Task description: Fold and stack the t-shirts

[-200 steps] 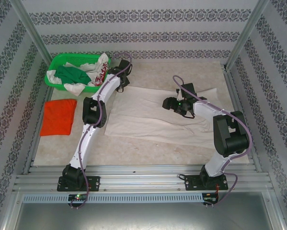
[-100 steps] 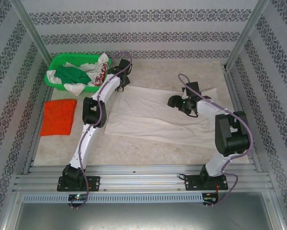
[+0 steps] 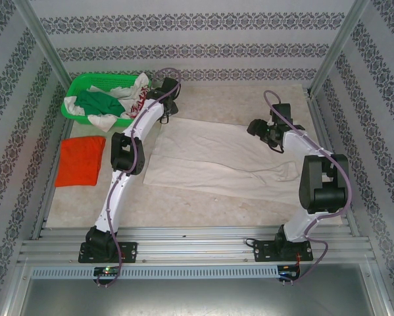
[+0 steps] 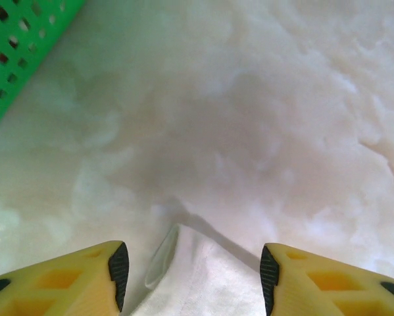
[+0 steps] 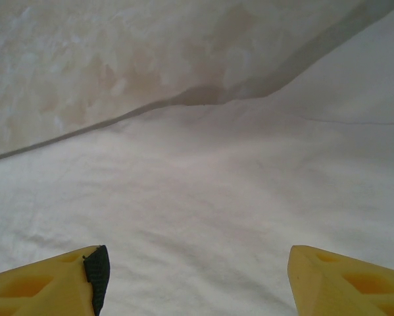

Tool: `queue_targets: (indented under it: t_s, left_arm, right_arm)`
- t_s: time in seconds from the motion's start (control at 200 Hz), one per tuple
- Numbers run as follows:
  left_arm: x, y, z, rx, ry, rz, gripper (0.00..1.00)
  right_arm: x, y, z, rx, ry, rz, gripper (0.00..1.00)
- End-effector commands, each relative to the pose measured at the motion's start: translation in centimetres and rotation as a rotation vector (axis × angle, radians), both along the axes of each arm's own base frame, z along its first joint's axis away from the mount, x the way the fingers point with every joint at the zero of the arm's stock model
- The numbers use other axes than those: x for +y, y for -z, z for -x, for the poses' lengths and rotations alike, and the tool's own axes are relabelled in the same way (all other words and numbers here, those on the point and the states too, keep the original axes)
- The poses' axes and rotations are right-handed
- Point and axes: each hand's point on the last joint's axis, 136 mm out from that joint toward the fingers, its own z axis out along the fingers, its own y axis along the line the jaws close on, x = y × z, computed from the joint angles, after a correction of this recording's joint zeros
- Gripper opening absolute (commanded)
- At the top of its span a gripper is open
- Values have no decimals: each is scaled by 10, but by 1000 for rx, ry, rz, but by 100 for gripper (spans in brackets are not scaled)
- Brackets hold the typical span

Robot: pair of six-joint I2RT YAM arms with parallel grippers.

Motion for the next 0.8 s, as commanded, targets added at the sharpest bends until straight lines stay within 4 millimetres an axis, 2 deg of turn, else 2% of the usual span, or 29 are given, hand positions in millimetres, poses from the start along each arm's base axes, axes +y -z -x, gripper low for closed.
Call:
queue_targets:
  t_s: [0.0,0.13,0.33,0.674,0.794]
  left_arm:
    - [8,-19,-11,-58,-8,-28,56]
    - [14,-1,-13,-36,-24,-27,51]
    - [8,22,-14,-5,20,-15,41]
    - [10,32,-13,14,24,-17,33]
    - [12,35,-11,24,17,-12,22]
  right_arm:
    - [5,6,4,15,0,-31,72]
    - [6,11,8,26,-2,-38,72]
    - [8,11,8,27,-7,-45,72]
    - [11,14,7,24,-7,-70,71]
    - [12,16,9,29,-8,-72,71]
